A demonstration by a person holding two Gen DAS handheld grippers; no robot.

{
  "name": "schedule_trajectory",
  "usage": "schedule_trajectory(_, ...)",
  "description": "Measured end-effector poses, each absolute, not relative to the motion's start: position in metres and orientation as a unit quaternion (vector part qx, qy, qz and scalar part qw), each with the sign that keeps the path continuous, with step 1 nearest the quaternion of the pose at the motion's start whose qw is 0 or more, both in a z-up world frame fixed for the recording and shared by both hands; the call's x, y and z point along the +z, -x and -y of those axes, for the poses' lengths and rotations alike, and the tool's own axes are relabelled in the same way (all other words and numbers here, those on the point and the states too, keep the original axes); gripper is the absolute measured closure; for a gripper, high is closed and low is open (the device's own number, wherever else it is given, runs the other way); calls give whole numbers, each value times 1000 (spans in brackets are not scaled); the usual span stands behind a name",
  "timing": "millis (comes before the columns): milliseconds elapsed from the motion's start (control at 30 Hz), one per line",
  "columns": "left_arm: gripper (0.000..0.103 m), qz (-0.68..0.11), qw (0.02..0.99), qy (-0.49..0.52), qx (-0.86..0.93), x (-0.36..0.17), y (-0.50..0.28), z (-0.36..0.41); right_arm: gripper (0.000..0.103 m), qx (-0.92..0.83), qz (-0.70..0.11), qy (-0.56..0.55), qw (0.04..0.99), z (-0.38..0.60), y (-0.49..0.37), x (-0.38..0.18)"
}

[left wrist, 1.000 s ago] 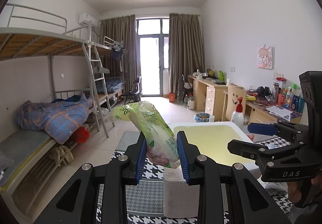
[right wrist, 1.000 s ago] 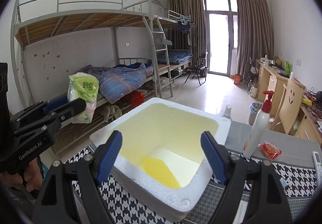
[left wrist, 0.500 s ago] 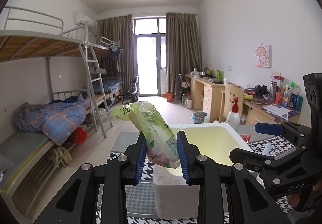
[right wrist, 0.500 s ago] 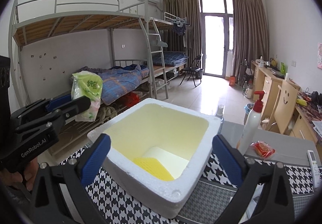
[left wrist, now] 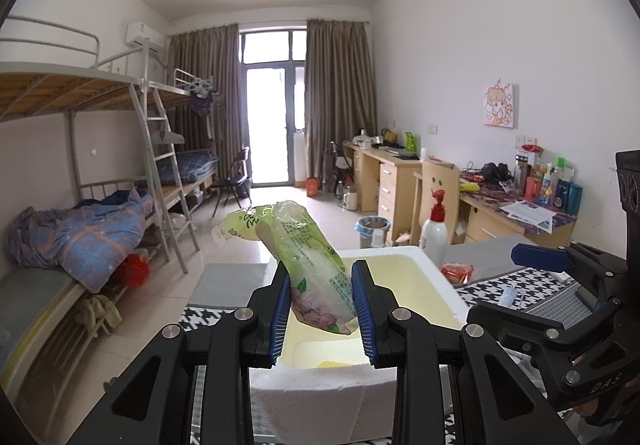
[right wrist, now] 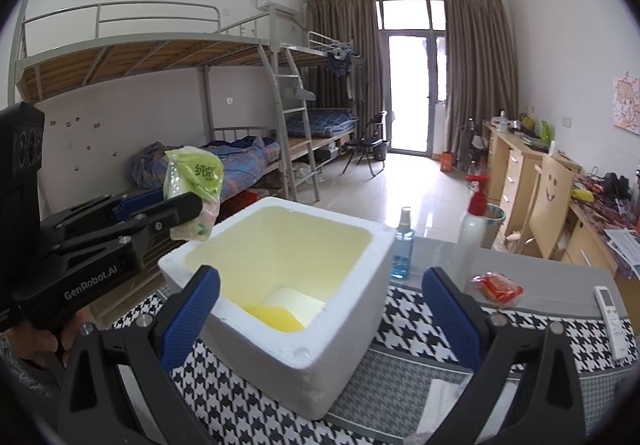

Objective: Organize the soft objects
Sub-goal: 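Lower the plastic package into the foam box and open the left tool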

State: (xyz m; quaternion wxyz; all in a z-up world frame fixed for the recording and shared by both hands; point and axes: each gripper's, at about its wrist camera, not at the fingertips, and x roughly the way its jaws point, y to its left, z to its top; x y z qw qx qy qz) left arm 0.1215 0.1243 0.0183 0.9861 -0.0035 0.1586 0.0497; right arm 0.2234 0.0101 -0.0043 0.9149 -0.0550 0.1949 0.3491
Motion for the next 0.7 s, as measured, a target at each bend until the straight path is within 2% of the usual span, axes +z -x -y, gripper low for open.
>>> schedule_trajectory(700,71,-208,978,6,16,6,-160,-111,1,308,-212,28,927,26,-231,-12)
